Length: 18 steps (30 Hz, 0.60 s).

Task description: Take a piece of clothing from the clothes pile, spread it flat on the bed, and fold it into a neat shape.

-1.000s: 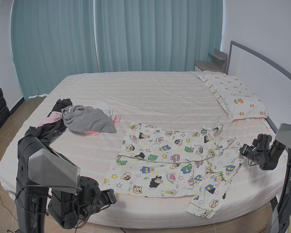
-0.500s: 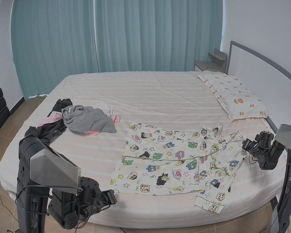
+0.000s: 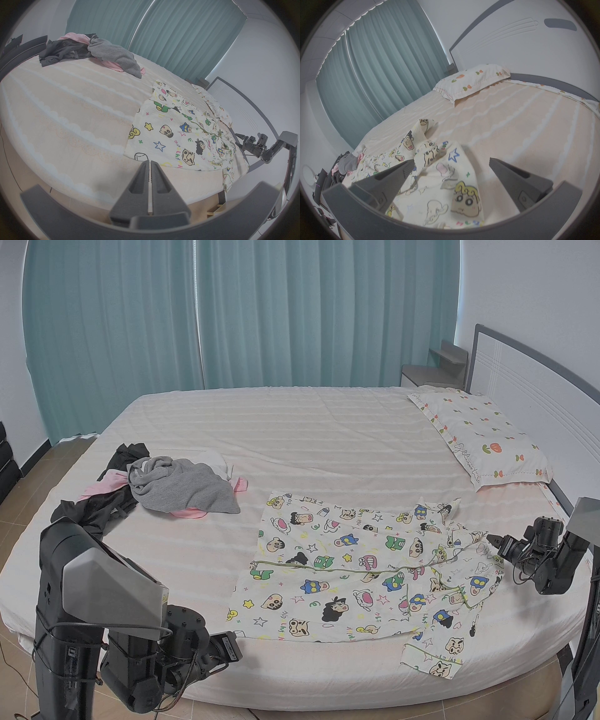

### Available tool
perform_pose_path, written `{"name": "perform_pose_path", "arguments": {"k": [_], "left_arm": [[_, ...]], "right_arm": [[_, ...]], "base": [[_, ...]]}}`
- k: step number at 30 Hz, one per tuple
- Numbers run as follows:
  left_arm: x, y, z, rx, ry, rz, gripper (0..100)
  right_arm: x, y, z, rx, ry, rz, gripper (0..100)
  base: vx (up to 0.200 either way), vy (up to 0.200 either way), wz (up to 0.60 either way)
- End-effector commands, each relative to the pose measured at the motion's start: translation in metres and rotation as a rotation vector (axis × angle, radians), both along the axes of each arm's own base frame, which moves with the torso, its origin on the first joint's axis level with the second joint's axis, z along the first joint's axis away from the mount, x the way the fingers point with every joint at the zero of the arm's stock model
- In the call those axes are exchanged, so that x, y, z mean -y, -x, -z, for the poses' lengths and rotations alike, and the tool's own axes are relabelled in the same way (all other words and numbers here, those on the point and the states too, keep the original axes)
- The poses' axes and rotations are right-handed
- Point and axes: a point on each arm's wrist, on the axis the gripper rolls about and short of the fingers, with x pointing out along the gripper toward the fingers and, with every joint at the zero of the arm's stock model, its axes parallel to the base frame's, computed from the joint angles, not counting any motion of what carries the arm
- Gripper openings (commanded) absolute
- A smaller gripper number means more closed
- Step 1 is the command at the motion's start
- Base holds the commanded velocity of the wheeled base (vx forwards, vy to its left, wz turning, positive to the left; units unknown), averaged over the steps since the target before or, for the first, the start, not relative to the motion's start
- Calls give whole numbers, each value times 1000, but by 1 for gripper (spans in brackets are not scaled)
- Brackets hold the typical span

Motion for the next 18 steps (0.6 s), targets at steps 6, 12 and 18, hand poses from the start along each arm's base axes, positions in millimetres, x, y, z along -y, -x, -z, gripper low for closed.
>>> {"name": "perform_pose_path", "arguments": {"k": [6, 12, 18], "left_arm": [[8, 2, -2, 15, 21, 14, 0], [8, 2, -2, 20, 14, 5, 0], [8, 2, -2, 21, 11, -1, 0]], "right_arm": [[-50, 98, -10, -207, -129, -175, 100], [-81, 132, 2, -282, -161, -289, 100], [-105, 146, 18, -356, -156, -374, 100]], "base": [[-100, 0, 0], [-200, 0, 0], [0, 0, 0]]}}
